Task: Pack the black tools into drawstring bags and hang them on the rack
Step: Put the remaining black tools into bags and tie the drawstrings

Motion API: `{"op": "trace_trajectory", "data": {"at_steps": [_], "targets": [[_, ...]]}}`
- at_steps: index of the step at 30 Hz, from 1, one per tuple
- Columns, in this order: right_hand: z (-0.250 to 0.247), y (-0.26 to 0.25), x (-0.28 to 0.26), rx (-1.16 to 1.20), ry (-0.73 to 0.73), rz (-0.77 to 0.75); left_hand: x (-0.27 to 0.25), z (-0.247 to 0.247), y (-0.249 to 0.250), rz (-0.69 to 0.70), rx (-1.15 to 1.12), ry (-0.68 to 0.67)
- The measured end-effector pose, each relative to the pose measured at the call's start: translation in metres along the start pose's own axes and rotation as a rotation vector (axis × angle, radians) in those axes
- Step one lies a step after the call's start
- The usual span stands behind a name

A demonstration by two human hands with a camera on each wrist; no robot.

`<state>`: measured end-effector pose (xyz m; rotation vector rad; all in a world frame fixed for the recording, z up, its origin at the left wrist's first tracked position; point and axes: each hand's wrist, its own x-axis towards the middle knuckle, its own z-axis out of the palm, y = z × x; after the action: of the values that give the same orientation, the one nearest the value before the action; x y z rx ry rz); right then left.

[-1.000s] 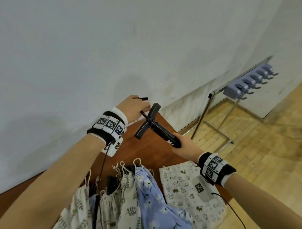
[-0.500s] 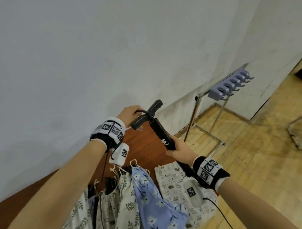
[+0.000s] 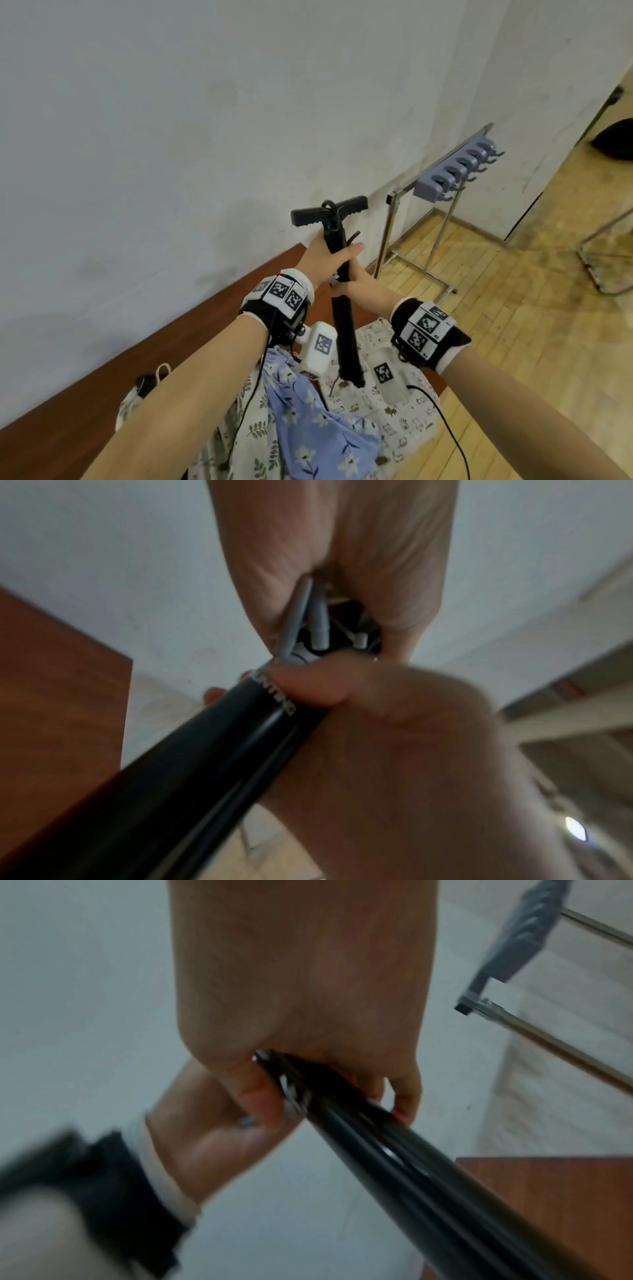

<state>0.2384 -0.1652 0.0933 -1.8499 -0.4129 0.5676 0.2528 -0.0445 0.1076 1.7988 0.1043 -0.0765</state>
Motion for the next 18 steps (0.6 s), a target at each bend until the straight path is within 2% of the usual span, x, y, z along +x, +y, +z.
{"op": "trace_trajectory", "data": {"at_steps": [2, 4, 8, 11, 13, 15, 16, 18], "targets": [[-0.008, 0.0, -0.004, 0.114, -0.065, 0.027, -0.003, 0.009, 0.001, 0.046, 0.117, -0.039], [-0.014, 0.005, -0.004, 0.18, -0.066, 0.049, 0.0, 0.017, 0.002, 0.046, 0.166, -0.065], [-0.02, 0.013, 0.004, 0.215, 0.178, -0.022, 0.009, 0.027, 0.0, -0.036, 0.005, -0.054], [-0.024, 0.011, 0.011, 0.236, 0.323, -0.046, 0.015, 0.032, -0.003, -0.116, -0.145, -0.143], [-0.029, 0.01, 0.014, 0.208, 0.415, -0.063, 0.026, 0.034, -0.006, -0.094, -0.027, -0.183], [-0.037, 0.012, 0.018, 0.208, 0.45, -0.062, 0.036, 0.035, -0.007, -0.034, 0.247, -0.189], [-0.043, 0.014, 0.021, 0.22, 0.458, -0.046, 0.038, 0.034, -0.008, -0.017, 0.34, -0.171], [-0.06, 0.017, 0.025, 0.232, 0.478, 0.002, 0.042, 0.027, -0.019, -0.047, 0.324, -0.065]]}}
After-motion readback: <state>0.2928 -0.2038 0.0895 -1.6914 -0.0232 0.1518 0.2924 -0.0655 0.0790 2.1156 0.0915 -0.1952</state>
